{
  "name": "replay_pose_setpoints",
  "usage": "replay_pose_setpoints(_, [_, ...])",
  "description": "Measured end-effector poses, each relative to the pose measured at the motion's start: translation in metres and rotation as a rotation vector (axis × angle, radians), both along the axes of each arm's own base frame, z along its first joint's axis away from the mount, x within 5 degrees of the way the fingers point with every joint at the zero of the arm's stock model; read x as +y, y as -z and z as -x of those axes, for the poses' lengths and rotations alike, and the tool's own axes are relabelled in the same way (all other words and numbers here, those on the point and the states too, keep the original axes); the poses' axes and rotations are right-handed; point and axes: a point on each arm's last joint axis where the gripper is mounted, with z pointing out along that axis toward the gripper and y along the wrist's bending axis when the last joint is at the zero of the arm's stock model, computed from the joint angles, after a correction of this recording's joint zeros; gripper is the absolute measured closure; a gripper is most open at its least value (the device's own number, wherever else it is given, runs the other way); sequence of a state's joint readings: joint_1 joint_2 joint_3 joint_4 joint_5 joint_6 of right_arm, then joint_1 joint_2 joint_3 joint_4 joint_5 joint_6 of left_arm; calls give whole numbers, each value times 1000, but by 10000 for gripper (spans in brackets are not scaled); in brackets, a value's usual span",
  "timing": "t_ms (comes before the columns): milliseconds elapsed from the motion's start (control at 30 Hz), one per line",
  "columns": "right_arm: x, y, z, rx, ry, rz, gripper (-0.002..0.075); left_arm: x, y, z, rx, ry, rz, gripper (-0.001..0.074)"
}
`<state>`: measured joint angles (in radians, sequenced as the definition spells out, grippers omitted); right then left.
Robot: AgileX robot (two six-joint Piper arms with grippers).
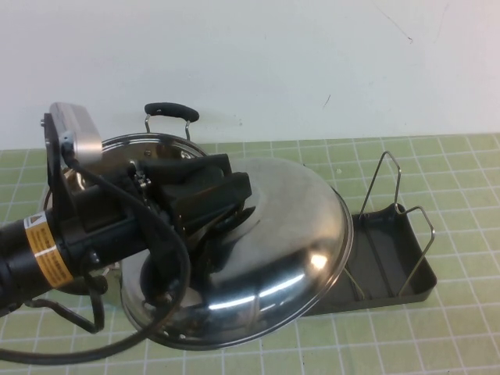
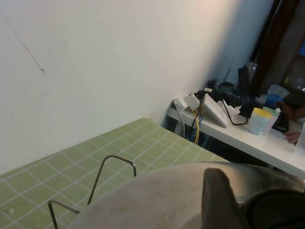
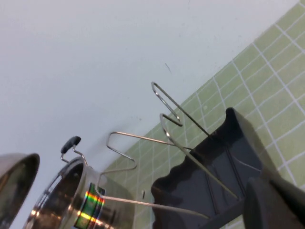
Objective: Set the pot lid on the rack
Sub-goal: Hand over the pot lid
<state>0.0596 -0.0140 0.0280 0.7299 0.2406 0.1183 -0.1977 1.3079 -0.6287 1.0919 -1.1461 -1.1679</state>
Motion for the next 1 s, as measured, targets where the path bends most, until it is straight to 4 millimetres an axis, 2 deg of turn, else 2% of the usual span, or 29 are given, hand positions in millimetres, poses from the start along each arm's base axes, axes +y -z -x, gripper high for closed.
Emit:
replay_pose_setpoints(100, [4, 1, 1, 12, -48, 2, 727, 1, -1, -1, 11, -13, 24, 426])
replay_pose_setpoints(200, [16, -2, 6, -16, -193, 21, 727, 2, -3, -3, -2, -32, 39, 426])
replay_pose_setpoints(267, [24, -15, 8, -98, -293, 54, 727, 2, -4, -3, -32, -42, 32, 426])
replay_pose_setpoints(333, [29, -35, 7, -169, -352, 7, 727, 3, -5, -4, -52, -55, 35, 426])
replay_pose_setpoints(433, [36, -59, -4, -202, -437, 15, 711, 4, -7, -6, -58, -78, 57, 426])
replay_pose_setpoints(533, [44, -78, -22, -159, -543, 11, 603, 5, -9, -7, -55, -95, 79, 426])
replay_pose_setpoints(667, [56, -102, -51, -102, -695, -33, 344, 6, -9, -8, -53, -103, 90, 426])
replay_pose_setpoints(733, [61, -109, -69, -66, -775, -70, 246, 6, -9, -8, -52, -105, 92, 426])
replay_pose_setpoints(833, [68, -113, -92, -11, -880, -130, 191, 6, -10, -8, -52, -105, 92, 426])
replay_pose_setpoints(1000, [82, -110, -129, 72, -978, -189, 169, 6, -9, -8, -54, -107, 91, 426])
